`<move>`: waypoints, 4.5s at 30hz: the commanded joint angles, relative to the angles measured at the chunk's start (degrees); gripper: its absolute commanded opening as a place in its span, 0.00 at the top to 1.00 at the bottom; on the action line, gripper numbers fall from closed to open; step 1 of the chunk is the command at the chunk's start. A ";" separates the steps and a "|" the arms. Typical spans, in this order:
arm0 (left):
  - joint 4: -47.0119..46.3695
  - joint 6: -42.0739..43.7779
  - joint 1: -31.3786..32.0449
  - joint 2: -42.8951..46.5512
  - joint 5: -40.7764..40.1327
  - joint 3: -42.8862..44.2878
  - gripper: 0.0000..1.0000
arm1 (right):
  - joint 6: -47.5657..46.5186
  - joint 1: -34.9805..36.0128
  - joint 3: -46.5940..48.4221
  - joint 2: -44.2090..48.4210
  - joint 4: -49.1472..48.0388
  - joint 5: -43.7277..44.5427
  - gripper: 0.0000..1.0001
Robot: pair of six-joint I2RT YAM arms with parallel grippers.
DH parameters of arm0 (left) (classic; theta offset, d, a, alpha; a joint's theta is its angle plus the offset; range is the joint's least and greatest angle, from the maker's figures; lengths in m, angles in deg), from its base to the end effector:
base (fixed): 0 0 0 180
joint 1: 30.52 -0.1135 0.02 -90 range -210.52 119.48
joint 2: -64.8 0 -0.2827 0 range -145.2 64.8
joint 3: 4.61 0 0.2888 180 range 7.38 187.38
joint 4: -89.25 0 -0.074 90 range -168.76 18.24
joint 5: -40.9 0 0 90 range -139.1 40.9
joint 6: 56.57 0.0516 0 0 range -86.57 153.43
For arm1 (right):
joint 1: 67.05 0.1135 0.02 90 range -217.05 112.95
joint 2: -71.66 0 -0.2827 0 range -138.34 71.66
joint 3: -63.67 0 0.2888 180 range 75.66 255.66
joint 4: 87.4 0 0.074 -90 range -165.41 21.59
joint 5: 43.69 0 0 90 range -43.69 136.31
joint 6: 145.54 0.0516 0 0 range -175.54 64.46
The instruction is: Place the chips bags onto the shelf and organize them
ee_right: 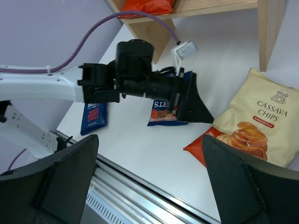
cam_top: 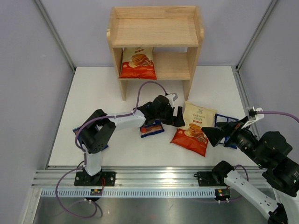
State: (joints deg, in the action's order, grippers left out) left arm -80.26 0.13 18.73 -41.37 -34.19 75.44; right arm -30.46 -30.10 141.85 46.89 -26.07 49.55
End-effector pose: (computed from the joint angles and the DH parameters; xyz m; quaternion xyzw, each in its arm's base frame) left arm 0.2886 -0.3552 0.1840 0.1806 0.8692 -0.3810 0.2583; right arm 0.0495 0.0336 0.4465 -0.0595 0.7518 0.3199 0.5735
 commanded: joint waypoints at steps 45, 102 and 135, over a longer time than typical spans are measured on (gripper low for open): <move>-28.22 -7.22 5.41 34.50 -13.06 -18.48 1.00 | 9.99 -0.21 -17.76 12.56 -18.64 -5.33 0.02; -26.47 -24.62 -1.16 64.51 -28.01 -28.41 0.79 | 26.34 4.80 -29.98 -27.09 -100.33 -13.27 0.75; 38.85 12.55 -9.18 81.03 -39.62 -14.88 0.01 | 42.85 0.42 -37.28 -27.42 -94.87 8.62 0.91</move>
State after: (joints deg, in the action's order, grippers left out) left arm -43.19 6.80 9.77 38.35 -73.55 59.46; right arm 9.30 -26.80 100.41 20.92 -115.14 53.93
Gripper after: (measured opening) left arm 0.988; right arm 0.386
